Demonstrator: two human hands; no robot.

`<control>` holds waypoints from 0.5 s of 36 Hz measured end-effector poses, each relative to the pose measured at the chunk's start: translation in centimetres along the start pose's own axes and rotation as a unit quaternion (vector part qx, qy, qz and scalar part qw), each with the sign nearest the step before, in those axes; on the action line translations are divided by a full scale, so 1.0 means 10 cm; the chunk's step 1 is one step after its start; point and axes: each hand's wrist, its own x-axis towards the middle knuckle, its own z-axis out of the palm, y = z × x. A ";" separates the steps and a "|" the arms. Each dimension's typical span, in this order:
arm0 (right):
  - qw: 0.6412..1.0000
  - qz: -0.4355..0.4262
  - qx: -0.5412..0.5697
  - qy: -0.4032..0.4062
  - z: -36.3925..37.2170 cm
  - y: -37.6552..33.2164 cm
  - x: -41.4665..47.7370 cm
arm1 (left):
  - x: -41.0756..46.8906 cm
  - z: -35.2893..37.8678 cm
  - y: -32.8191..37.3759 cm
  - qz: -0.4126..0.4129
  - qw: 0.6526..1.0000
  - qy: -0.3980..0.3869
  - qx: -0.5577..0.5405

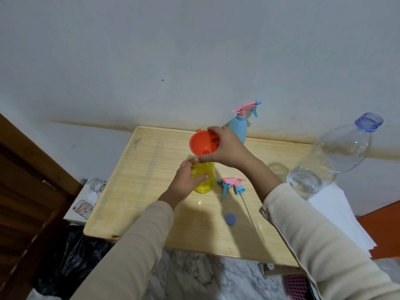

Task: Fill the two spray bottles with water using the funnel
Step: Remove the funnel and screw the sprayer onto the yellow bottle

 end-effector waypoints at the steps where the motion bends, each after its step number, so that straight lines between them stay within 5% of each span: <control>1: 1.000 0.002 0.005 0.000 0.00 0.00 0.00 | 0.00 0.00 0.00 -0.001 1.000 -0.002 0.000; 18: 0.999 0.019 0.032 0.025 0.03 0.08 0.01 | 0.01 0.03 -0.07 -0.007 1.000 -0.001 -0.008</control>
